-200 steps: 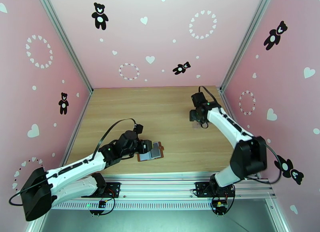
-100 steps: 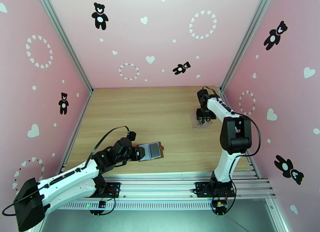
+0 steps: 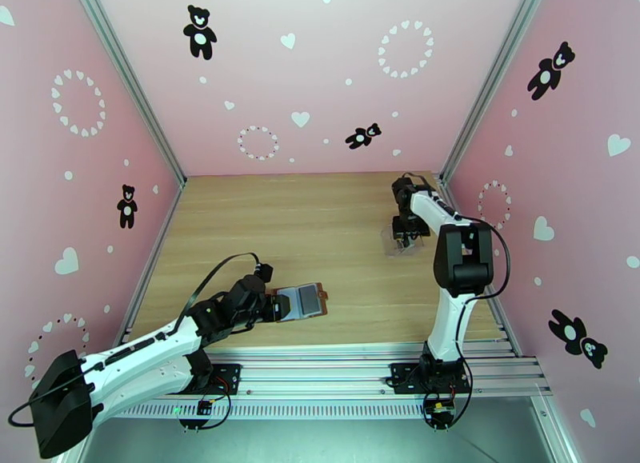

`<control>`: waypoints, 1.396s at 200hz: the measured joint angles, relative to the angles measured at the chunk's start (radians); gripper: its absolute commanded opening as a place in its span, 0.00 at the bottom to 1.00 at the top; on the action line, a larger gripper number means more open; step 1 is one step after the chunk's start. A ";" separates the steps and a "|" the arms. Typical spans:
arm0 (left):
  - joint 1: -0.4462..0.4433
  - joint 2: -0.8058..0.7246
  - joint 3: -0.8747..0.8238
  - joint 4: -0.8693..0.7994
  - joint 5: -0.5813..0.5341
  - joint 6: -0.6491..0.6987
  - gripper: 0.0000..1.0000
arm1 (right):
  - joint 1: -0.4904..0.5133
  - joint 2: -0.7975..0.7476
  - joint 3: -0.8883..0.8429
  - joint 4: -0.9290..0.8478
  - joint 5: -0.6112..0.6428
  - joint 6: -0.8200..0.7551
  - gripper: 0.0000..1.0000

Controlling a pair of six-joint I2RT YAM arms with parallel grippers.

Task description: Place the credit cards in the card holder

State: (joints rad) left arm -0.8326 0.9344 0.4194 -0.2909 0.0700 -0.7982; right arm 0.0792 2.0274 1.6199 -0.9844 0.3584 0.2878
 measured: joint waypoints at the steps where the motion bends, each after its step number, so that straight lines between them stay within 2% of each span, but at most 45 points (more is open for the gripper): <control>1: 0.000 0.000 0.000 0.001 0.000 0.000 0.49 | 0.000 0.000 0.001 -0.001 0.002 -0.001 0.65; 27: 0.000 0.003 0.000 0.012 0.000 -0.003 0.49 | 0.000 0.002 0.040 -0.023 0.047 -0.001 0.61; 51: 0.000 0.005 0.000 0.014 0.000 -0.003 0.49 | -0.002 0.002 0.065 -0.033 0.062 -0.001 0.51; 67: 0.000 0.011 0.000 0.014 0.000 -0.003 0.49 | -0.008 0.002 0.067 -0.034 0.050 -0.009 0.38; 93: 0.000 0.027 0.000 0.016 0.000 -0.003 0.49 | -0.019 0.002 0.067 -0.034 -0.001 -0.011 0.12; 114: 0.000 0.032 -0.001 0.022 0.000 -0.003 0.49 | -0.019 0.002 0.067 -0.030 -0.050 -0.011 0.00; 177: 0.000 0.039 -0.010 0.026 0.000 -0.003 0.49 | -0.026 -0.067 0.046 -0.028 -0.129 -0.006 0.00; 205: 0.000 0.042 -0.010 0.030 0.000 -0.006 0.49 | -0.018 -0.168 0.001 -0.013 -0.182 0.001 0.00; 234: 0.000 0.000 -0.014 0.036 0.000 -0.011 0.54 | 0.010 -0.341 -0.136 0.056 -0.320 0.026 0.00; 253: 0.000 -0.056 -0.026 0.068 0.001 -0.014 0.58 | 0.074 -0.469 -0.235 0.112 -0.402 0.060 0.00; 279: 0.002 -0.122 -0.043 0.134 0.022 -0.013 0.60 | 0.240 -0.621 -0.359 0.241 -0.538 0.110 0.00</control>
State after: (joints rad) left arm -0.8310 0.8127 0.3763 -0.1574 0.0921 -0.8112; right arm 0.3195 1.4063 1.2613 -0.7429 -0.1799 0.3977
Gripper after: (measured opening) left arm 0.590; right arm 0.054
